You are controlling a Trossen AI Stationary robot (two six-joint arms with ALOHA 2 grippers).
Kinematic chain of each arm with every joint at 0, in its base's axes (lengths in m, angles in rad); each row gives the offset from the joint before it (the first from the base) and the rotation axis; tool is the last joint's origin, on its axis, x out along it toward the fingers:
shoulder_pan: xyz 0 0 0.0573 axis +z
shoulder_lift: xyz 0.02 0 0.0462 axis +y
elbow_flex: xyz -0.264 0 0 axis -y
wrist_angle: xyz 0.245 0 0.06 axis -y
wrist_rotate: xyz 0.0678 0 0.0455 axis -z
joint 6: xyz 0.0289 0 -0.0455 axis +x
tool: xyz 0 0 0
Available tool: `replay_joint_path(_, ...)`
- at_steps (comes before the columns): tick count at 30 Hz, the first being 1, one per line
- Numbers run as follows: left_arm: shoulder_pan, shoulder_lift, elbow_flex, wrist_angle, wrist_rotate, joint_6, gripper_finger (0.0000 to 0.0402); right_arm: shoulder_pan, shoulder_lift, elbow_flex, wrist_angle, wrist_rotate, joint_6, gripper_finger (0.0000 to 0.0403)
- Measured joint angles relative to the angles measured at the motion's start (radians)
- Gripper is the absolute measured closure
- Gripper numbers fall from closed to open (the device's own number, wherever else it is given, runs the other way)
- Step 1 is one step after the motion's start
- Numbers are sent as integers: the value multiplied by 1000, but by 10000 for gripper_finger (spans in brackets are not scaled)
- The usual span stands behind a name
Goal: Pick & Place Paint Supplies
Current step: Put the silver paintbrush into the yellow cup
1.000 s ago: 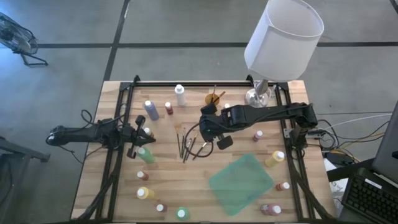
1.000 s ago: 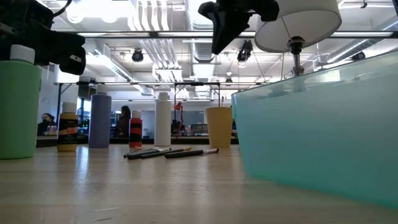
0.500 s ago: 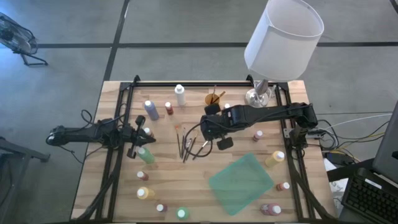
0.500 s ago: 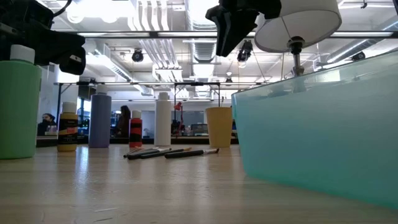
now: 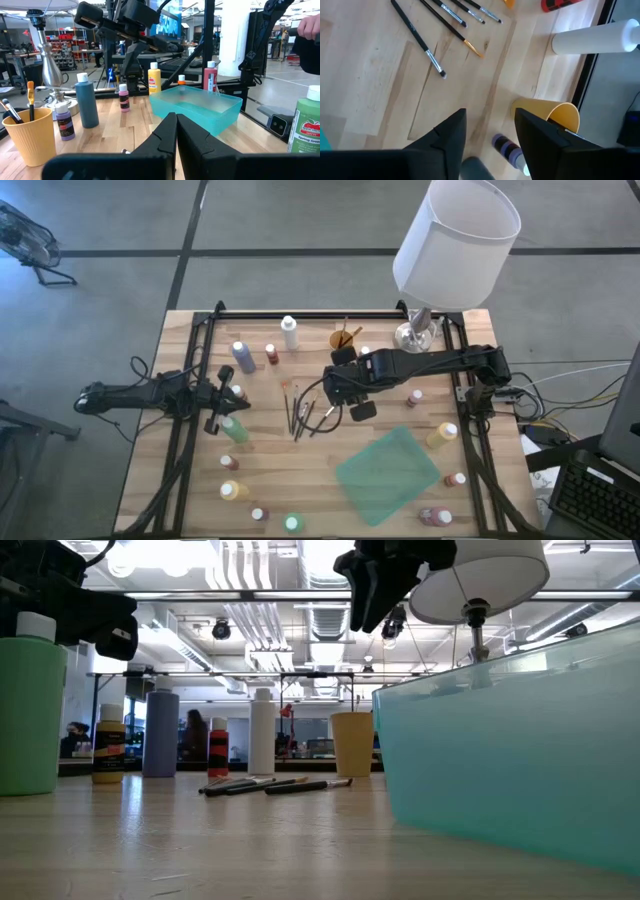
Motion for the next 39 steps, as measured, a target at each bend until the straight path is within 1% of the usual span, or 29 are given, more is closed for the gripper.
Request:
replay_joint_path(7, 0, 0, 0, 0, 0, 0, 387, 0, -2, -44, 16, 0, -12, 225)
replay_joint_path(12, 0, 0, 0, 0, 0, 0, 388, 0, -2, -91, 66, -2, -19, 233)
replay_joint_path(16, 0, 0, 0, 0, 0, 0, 388, -1, -2, -128, 117, -96, -68, 245)
replay_joint_path(18, 0, 0, 0, 0, 0, 0, 388, 0, -2, -141, 129, -124, -86, 251)
replay_joint_path(31, 0, 0, 0, 0, 0, 0, 388, -4, 0, -224, 251, -131, -120, 279)
replay_joint_path(36, 0, 0, 0, 0, 0, 0, 388, -9, 3, -231, 287, -131, -120, 282)
replay_joint_path(39, 0, 0, 0, 0, 0, 0, 388, -13, 5, -242, 324, -131, -120, 275)
